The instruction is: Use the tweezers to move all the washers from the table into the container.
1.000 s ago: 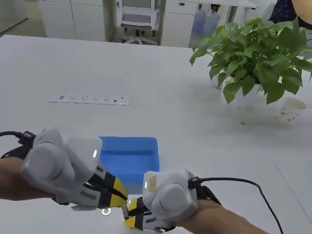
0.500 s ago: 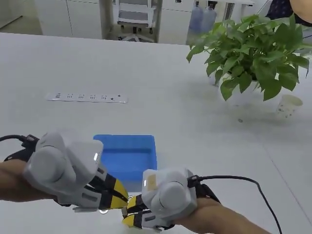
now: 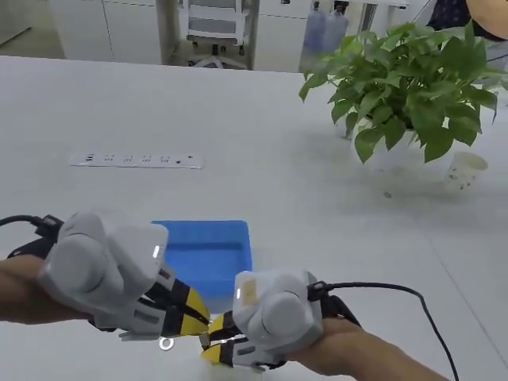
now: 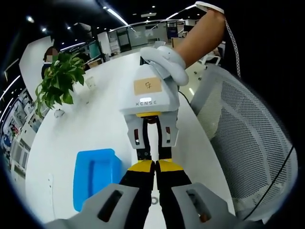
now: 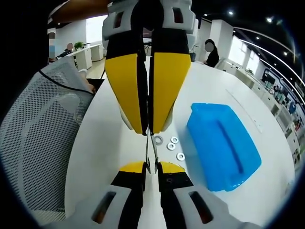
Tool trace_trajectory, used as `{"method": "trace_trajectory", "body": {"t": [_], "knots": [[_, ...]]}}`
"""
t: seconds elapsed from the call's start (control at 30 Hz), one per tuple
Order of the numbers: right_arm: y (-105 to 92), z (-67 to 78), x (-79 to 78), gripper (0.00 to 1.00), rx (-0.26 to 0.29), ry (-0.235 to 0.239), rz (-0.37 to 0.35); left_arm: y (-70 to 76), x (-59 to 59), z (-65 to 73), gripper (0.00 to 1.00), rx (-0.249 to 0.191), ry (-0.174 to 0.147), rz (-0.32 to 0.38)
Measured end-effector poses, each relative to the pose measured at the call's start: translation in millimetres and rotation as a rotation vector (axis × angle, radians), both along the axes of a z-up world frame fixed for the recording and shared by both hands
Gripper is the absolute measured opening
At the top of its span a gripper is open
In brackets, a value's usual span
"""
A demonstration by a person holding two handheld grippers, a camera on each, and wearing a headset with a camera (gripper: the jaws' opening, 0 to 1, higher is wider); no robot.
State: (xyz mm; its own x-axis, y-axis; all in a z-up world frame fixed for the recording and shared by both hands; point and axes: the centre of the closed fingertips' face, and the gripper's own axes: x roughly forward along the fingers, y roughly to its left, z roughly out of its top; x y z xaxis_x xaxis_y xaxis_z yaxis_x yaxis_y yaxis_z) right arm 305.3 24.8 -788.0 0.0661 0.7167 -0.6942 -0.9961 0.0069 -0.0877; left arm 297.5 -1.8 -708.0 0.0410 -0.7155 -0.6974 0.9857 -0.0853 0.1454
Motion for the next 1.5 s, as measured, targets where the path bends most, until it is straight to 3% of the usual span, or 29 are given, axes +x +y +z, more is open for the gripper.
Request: {"method": "trace_trajectory", "body": {"t": [1.13, 1.5], "knots": [[-17.4, -1.5, 15.7, 0.12, 0.003, -0.009, -0.068, -15.0, 13.1, -2.4, 0.06, 0.011, -0.009, -0.049], [-20.2, -1.7, 16.3, 0.13, 0.011, 0.000, -0.087, -19.0, 16.0, -3.3, 0.06, 0.008, 0.004, -0.056]]}}
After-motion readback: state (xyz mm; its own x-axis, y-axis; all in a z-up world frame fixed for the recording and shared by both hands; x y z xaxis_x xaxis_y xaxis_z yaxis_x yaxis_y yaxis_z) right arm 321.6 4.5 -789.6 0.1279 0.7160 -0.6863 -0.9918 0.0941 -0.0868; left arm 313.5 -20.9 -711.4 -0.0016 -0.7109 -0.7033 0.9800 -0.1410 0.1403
